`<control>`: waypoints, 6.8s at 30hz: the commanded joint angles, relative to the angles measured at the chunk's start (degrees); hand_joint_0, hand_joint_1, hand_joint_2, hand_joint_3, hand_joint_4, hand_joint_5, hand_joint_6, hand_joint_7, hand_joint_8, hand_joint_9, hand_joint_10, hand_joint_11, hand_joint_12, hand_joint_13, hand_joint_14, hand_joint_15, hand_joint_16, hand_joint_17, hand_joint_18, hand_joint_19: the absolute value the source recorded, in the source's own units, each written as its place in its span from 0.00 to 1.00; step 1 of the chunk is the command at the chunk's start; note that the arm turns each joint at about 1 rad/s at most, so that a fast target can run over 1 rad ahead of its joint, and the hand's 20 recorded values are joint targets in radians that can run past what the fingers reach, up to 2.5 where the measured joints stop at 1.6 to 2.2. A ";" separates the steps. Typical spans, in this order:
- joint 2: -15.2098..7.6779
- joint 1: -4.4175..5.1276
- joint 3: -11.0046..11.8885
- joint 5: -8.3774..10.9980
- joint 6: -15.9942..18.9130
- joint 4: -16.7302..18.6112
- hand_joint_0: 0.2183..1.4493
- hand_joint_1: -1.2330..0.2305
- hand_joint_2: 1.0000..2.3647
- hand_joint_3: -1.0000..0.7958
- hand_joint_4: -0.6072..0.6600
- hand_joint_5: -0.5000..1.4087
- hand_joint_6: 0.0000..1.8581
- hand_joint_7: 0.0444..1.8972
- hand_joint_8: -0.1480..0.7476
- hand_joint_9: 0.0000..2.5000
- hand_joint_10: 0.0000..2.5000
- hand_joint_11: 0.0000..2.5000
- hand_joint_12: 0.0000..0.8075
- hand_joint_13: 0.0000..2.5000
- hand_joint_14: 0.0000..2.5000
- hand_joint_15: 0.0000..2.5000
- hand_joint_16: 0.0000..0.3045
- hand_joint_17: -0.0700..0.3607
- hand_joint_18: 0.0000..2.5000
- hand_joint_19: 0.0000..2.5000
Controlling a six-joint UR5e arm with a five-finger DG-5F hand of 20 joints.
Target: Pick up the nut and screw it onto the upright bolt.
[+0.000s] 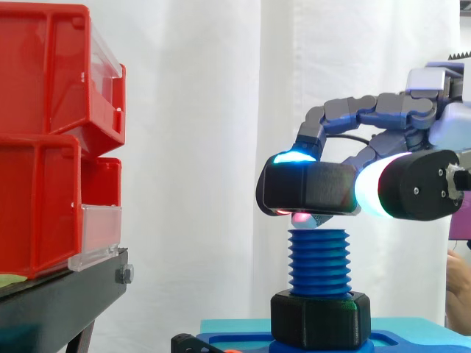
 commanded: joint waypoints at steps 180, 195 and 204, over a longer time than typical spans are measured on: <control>-1.90 -4.94 5.54 -16.92 3.69 -7.06 0.22 0.71 0.00 0.28 0.62 0.18 0.27 0.46 0.41 0.19 0.00 0.00 0.35 0.16 0.00 0.00 0.09 0.31 0.03 0.00; -1.81 -6.26 5.54 -18.41 3.69 -7.06 0.23 0.70 0.00 0.28 0.63 0.19 0.27 0.55 0.42 0.20 0.00 0.00 0.33 0.17 0.00 0.00 0.08 0.29 0.04 0.00; -1.90 -6.96 5.54 -19.38 3.60 -7.06 0.23 0.69 0.00 0.28 0.63 0.20 0.27 0.59 0.42 0.21 0.00 0.00 0.32 0.18 0.00 0.00 0.08 0.29 0.04 0.00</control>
